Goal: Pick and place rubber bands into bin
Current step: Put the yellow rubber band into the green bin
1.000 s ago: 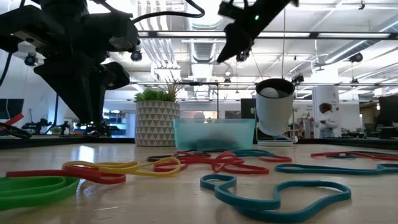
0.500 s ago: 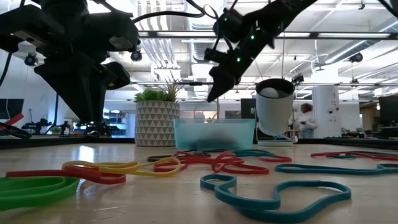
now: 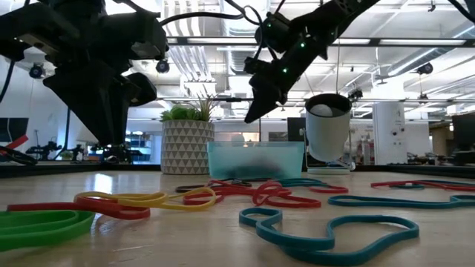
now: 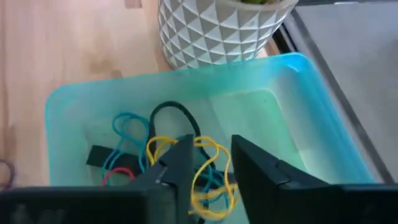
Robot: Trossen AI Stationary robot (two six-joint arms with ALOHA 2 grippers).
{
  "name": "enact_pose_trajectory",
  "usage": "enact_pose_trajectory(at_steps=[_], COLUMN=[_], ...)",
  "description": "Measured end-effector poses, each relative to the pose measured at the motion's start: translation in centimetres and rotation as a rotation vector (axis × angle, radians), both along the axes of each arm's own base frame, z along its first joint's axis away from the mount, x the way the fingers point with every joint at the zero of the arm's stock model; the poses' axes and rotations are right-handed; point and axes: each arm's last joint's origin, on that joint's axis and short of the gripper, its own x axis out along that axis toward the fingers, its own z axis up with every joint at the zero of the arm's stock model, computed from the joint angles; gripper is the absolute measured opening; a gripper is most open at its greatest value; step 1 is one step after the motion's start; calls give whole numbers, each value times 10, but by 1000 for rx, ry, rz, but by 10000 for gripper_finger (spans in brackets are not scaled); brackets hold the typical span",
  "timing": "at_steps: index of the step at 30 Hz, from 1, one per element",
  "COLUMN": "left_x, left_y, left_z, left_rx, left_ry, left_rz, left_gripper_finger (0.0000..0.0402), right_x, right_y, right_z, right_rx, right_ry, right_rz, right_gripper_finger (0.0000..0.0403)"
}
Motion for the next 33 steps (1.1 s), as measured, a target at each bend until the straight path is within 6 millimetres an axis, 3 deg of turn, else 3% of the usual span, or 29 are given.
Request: enact_pose_trajectory(at_steps=[4,10,24,33], left_x=[-2,-11,-39,-40], left_y=[-4,-17,-37,-44], left_z=[0,-2,-18,-28], left_rx=[-64,-166,-172,-140], left_ry=[29,116,277,264], left_rz=[-18,-73,132,138], left_gripper_finger=[61,61,61,61], right_x=[-6,-12,-8,-10], right_y=[7,39,145,186], right_z=[7,15,23,25], right_rx=[102,251,229,194], right_ry=[4,14,13,1], right_rz=[96,294,609,676], right_gripper_finger=[139,161,138,123])
